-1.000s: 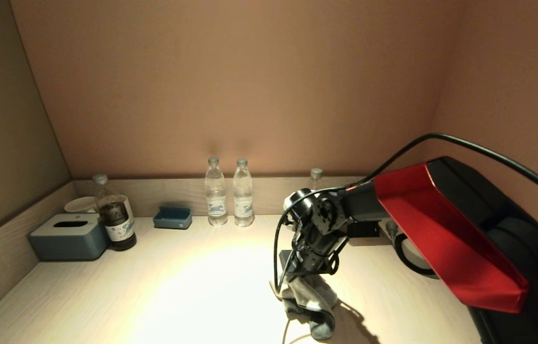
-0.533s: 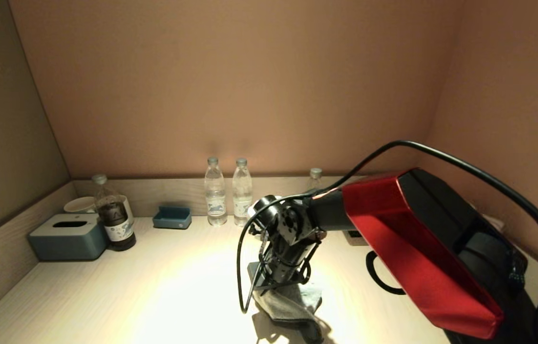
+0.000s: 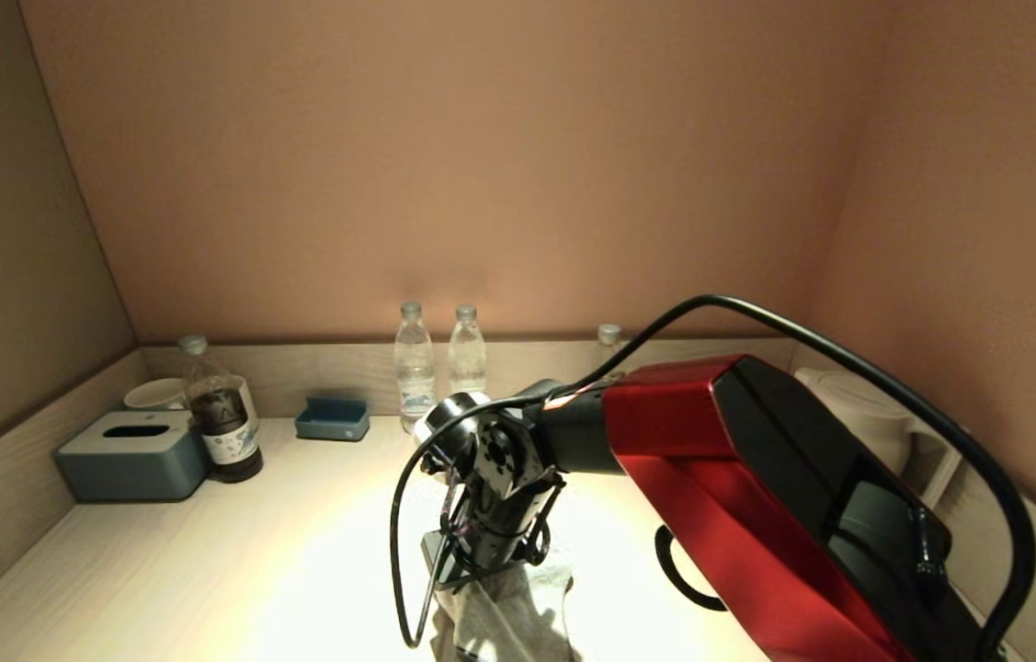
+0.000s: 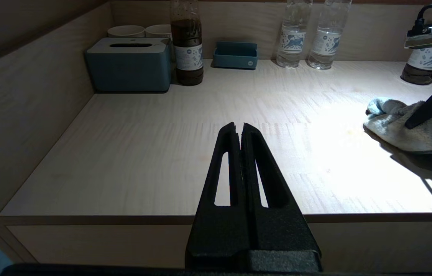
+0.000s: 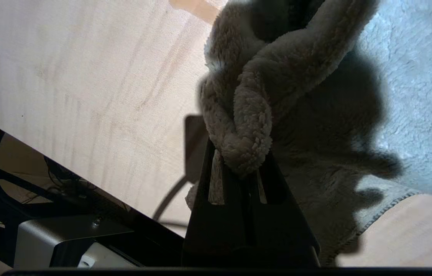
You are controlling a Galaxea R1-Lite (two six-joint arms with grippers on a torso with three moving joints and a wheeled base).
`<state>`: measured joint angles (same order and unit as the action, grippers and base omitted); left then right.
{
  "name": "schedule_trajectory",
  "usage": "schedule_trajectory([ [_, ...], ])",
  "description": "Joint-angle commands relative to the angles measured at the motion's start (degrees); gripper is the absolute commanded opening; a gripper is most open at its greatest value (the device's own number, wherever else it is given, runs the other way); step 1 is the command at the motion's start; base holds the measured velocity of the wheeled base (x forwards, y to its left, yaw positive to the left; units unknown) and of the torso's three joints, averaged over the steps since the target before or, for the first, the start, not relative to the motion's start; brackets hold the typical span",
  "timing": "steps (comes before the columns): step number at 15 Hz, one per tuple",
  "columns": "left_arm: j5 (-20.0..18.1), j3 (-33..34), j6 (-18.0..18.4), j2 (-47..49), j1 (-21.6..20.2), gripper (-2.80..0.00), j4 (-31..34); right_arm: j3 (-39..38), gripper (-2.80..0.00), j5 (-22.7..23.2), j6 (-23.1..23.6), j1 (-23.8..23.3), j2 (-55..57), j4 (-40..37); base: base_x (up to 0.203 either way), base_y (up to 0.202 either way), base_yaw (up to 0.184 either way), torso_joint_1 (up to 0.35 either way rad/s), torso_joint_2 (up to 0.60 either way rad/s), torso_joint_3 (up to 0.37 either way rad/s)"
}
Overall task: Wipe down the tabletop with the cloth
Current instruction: Sweep the stains on the table
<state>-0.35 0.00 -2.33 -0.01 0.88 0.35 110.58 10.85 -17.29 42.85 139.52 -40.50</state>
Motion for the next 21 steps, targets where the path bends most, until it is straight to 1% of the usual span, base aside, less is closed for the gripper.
schedule_trajectory([
  [1,0.00,0.00,-0.04,0.01,0.00,-2.80,0.00,0.07,-2.80,0.05,1.64,1.09,0.40,0.51,0.000,0.000,0.000,0.000,0.00,0.000],
  [5,0.00,0.00,-0.04,0.01,0.00,-2.80,0.00,0.07,-2.80,0.05,5.44,2.28,1.92,4.63,0.000,0.000,0.000,0.000,0.00,0.000],
  [8,0.00,0.00,-0.04,0.01,0.00,-2.80,0.00,0.07,-2.80,-0.11,6.67,3.34,2.40,7.21,0.000,0.000,0.000,0.000,0.00,0.000],
  [10,0.00,0.00,-0.04,0.01,0.00,-2.80,0.00,0.07,-2.80,-0.13,6.74,3.38,2.42,7.28,0.000,0.000,0.000,0.000,0.00,0.000],
  [11,0.00,0.00,-0.04,0.01,0.00,-2.80,0.00,0.10,-2.80,-0.18,7.52,3.64,2.68,8.59,0.000,0.000,0.000,0.000,0.00,0.000],
  [12,0.00,0.00,-0.04,0.01,0.00,-2.80,0.00,0.15,-2.80,-0.27,8.78,4.04,3.09,12.27,0.000,0.000,0.000,0.000,0.00,0.000],
  [15,0.00,0.00,-0.04,0.01,0.00,-2.80,0.00,0.16,-2.80,-0.43,9.55,4.20,3.37,13.08,0.000,0.000,0.000,0.000,0.00,0.000],
  [17,0.00,0.00,-0.04,0.01,0.00,-2.80,0.00,0.16,-2.80,-1.74,15.42,4.32,5.29,20.25,0.000,0.000,0.000,0.000,0.00,0.000],
  [18,0.00,0.00,-0.04,0.01,0.00,-2.80,0.00,0.16,-2.80,-3.64,17.13,4.34,6.45,22.86,0.000,0.000,0.000,0.000,0.00,0.000],
  [21,0.00,0.00,-0.04,0.01,0.00,-2.80,0.00,0.25,-2.80,-5.66,19.31,4.52,8.40,26.79,0.000,0.000,0.000,0.000,0.00,0.000],
])
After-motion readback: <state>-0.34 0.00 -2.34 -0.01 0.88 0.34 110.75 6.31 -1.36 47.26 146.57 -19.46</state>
